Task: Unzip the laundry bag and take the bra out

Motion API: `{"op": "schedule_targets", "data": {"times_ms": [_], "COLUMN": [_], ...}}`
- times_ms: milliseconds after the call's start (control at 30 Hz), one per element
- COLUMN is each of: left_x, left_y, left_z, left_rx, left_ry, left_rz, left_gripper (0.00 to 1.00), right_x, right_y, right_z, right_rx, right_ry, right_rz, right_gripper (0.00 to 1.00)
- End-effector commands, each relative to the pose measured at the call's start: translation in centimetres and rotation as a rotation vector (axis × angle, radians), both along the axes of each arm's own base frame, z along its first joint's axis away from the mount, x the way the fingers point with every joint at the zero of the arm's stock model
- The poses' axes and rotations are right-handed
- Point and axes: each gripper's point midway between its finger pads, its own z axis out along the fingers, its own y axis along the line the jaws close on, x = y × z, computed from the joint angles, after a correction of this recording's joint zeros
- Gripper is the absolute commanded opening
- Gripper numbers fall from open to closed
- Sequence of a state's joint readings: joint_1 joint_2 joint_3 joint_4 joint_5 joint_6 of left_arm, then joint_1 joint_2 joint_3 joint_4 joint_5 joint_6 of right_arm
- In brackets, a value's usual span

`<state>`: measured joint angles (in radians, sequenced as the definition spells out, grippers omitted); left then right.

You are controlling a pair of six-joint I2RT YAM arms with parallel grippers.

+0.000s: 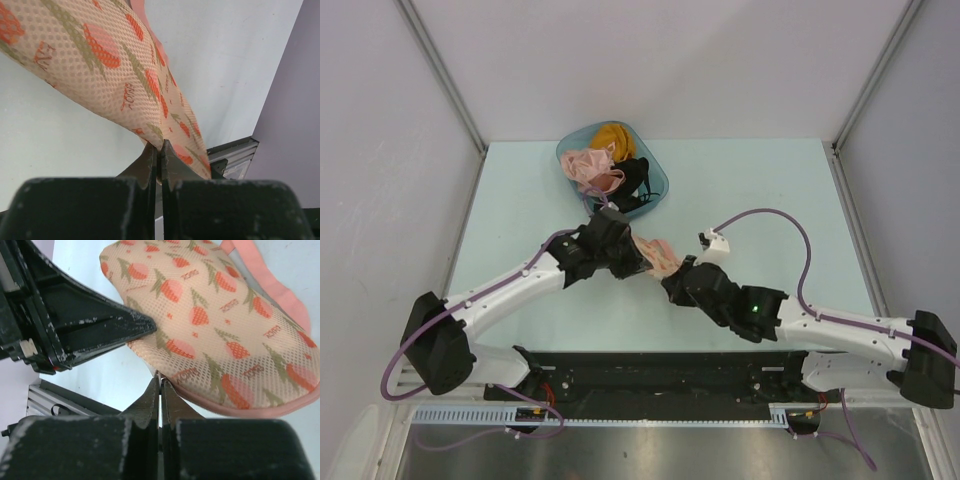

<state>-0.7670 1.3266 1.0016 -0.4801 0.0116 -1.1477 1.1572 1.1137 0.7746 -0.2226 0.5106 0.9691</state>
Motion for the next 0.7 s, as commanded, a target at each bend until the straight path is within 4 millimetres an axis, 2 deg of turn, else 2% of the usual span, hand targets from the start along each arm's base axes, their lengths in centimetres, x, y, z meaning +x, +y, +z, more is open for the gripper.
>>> {"op": "schedule_targets", "data": {"times_ms": [0, 200, 267, 333, 400, 533, 633, 667], "left_x": [0.6, 1.3, 1.4, 1.6, 1.3, 1.3, 0.9, 1.1], "left_y": [-0.5, -0.9, -1.3, -2.1, -3.2, -6.1, -8.5, -9.6], "left_z": [2.4, 3.5, 3.9, 4.5, 4.9, 5.1, 6.2, 5.8], "left_rx": [-0.030, -0.042, -0.055, -0.083, -0.118, -0.160, -0.198, -0.214], "left_ry": [-0.076, -0.127, -0.140, -0.167, -0.173, -0.201, -0.252, -0.261], "left_rz": [-0.019, -0.059, -0.085, -0.120, -0.173, -0.303, -0.430, -0.469], "left_gripper": [0.01, 0.01, 0.01, 0.00, 0.01, 0.00, 0.00, 0.00], "right_x": [0.8, -0.6, -0.9, -1.1, -1.6, -2.1, -2.2, -2.3], "right_y": [-3.0, -8.5, -10.4, -11.2, -11.8, -11.9, -11.9, -11.7], "right_z": [0.4, -2.2, -2.5, -2.6, -2.5, -1.8, -1.3, -1.2], "right_rx": [-0.034, -0.061, -0.028, -0.005, 0.005, 0.046, 0.067, 0.071], "right_ry": [-0.013, 0.033, 0.023, 0.026, 0.029, 0.032, 0.017, 0.013], "right_rz": [-0.064, -0.090, -0.101, -0.101, -0.096, -0.097, -0.109, -0.103], "right_gripper": [0.00, 0.00, 0.00, 0.00, 0.00, 0.00, 0.00, 0.00]}}
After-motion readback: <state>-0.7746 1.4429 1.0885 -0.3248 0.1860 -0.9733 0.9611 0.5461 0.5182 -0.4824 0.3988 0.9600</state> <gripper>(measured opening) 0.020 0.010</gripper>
